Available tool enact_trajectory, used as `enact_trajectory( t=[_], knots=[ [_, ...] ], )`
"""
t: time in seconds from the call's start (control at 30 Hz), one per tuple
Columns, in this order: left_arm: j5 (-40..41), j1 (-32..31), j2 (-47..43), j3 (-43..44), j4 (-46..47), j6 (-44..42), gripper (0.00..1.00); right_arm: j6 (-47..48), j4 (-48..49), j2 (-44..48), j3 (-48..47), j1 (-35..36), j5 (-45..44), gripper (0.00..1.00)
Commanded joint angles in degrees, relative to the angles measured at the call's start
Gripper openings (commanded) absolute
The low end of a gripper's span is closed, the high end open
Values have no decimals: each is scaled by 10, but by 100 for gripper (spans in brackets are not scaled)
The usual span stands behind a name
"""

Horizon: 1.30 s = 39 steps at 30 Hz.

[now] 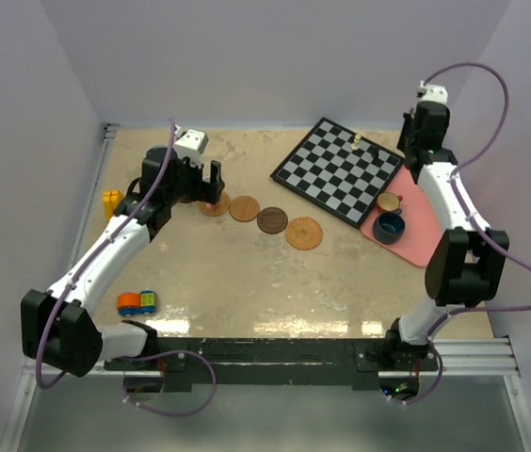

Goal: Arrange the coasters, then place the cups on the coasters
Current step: Pick up the cup from the tray, then place the cup on the coaster.

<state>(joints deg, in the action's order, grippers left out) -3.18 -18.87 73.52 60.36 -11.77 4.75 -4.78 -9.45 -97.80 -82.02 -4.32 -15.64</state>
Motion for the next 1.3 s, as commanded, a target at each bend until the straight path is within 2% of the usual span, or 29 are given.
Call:
enact_trajectory(
  t=[0.0, 0.13, 0.33, 0.43, 0.6, 0.73, 0.8, 0.9, 0.97, 1.17, 1.27],
  knots=[
    [-138, 39, -41, -16, 70, 8, 93, 43, 43, 72, -47, 90, 147, 0],
    [-267, 71, -66, -32, 131, 4, 94, 112, 23, 88, -42, 157, 336, 0],
    [-587, 132, -42, -22, 200, 44, 92, 164, -14, 108, -24, 260, 525, 0],
    [-682, 135, -34, -16, 204, 52, 91, 180, -63, 105, -33, 299, 572, 0],
    [-749, 134, -32, -21, 217, 67, 93, 206, -148, 93, -52, 361, 590, 0],
    [-761, 132, -22, -21, 184, 47, 96, 225, -204, 74, -70, 403, 585, 0],
    [-755, 127, -16, -15, 137, 7, 96, 232, -225, 69, -76, 419, 579, 0],
    [-666, 104, 5, 26, -35, -120, 99, 235, -242, 70, -85, 443, 560, 0],
    [-626, 82, 20, 45, -89, -163, 99, 236, -242, 79, -82, 456, 553, 0],
    [-638, 79, 31, 47, -96, -169, 91, 235, -239, 97, -68, 461, 542, 0],
    [-641, 67, 38, 50, -111, -179, 75, 235, -236, 103, -63, 462, 536, 0]
  ],
)
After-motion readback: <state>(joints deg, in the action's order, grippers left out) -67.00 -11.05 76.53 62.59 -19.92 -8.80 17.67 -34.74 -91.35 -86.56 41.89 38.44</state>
